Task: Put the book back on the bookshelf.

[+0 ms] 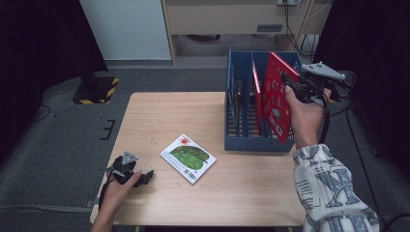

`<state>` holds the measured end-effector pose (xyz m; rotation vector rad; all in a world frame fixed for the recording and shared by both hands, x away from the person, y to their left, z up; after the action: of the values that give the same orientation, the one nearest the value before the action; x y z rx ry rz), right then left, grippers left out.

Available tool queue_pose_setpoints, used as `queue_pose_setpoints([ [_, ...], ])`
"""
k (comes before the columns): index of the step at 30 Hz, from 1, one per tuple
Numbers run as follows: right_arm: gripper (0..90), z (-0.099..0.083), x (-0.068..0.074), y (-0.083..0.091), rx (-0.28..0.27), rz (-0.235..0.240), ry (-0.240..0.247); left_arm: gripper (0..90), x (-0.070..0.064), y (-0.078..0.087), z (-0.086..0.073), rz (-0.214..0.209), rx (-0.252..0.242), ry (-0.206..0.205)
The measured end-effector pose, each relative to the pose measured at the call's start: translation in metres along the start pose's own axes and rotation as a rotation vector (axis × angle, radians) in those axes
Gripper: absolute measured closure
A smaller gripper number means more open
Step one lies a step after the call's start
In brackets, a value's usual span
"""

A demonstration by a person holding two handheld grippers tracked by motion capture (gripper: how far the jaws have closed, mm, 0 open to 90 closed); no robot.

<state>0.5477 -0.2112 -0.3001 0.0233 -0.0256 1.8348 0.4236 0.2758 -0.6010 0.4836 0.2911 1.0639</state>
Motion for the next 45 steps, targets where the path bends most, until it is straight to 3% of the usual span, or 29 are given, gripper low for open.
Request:
queue_pose_setpoints([
  [11, 79.2, 0.0, 0.007, -0.022, 0.003, -0.017, 0.021, 0.0, 0.0, 0.0, 0.0, -0.002, 0.001, -0.002],
  [20, 79.2, -0.001, 0.0, -0.042, 0.0, -0.065, 0.003, 0.0, -0.001, -0.001, 0.001, -0.003, -0.004, 0.001],
  [45, 79.0, -0.018, 0.002, -0.063, 0.006, -0.122, 0.003, 0.0, -0.002, -0.002, 0.001, -0.016, -0.003, -0.006],
])
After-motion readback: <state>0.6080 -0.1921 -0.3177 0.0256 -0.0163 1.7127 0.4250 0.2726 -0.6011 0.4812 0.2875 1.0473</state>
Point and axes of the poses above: each handheld gripper's, and its own axes: y roughly backward along the jaws, z roughly out of its top, x roughly to its left, the point moved 9 cm from there along -y, roughly forward along the jaws, and after that the axes turned 15 degrees about -x, right-handed, at the moved point
